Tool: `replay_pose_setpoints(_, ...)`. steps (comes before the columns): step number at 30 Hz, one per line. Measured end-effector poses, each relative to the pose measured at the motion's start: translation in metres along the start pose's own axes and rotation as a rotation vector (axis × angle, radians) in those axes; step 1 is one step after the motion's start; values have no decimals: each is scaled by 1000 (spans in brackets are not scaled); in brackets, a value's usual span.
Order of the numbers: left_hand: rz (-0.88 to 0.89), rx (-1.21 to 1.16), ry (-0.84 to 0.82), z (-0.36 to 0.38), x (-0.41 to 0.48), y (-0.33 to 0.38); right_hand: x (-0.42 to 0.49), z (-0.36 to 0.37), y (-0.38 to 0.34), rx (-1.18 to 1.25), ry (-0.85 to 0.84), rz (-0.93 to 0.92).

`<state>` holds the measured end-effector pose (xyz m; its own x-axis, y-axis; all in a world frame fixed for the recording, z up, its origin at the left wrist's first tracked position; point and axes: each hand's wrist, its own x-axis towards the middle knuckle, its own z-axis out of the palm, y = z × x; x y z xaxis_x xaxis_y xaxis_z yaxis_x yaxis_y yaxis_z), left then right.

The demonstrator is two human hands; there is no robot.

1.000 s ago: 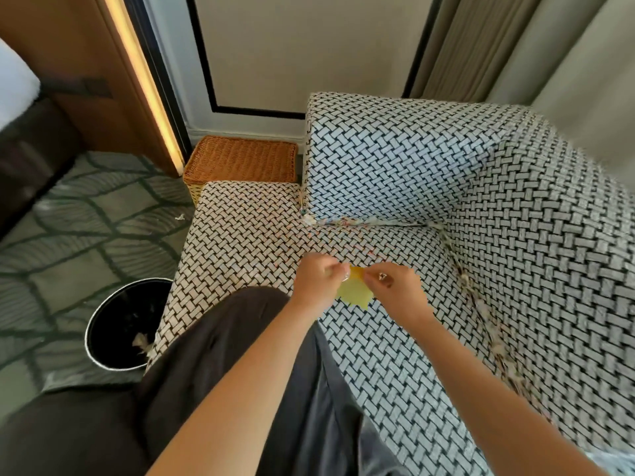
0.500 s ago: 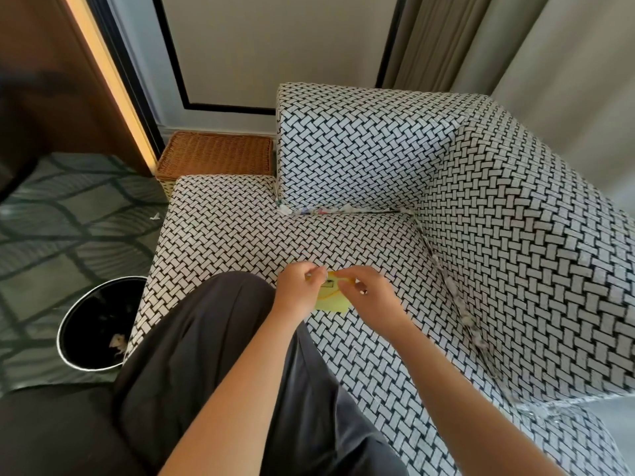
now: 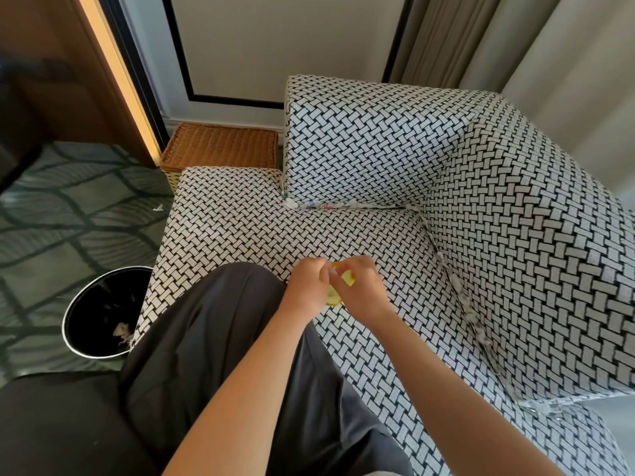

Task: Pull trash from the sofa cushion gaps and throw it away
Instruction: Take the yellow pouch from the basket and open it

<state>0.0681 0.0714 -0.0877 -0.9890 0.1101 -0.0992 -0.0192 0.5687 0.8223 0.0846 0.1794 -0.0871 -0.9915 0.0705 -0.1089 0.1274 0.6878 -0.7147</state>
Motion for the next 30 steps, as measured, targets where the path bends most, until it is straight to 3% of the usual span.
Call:
replay_pose_setpoints(6, 17, 56, 23, -2, 0, 1, 8, -3, 5, 27, -4, -26)
replay_pose_setpoints(12, 83, 349, -35, -5, 2, -1, 19, -5, 6, -124, 1, 37)
replay_pose_setpoints(20, 115, 520, 104, -61, 32, -16, 59, 15, -32, -53, -26, -20)
replay_pose_setpoints(25, 36, 283, 60, -92, 43, -39, 87, 41, -59, 108, -107, 12)
replay_pose_setpoints(30, 18, 26, 20, -101, 58, -60, 116, 58, -72, 93, -174, -30)
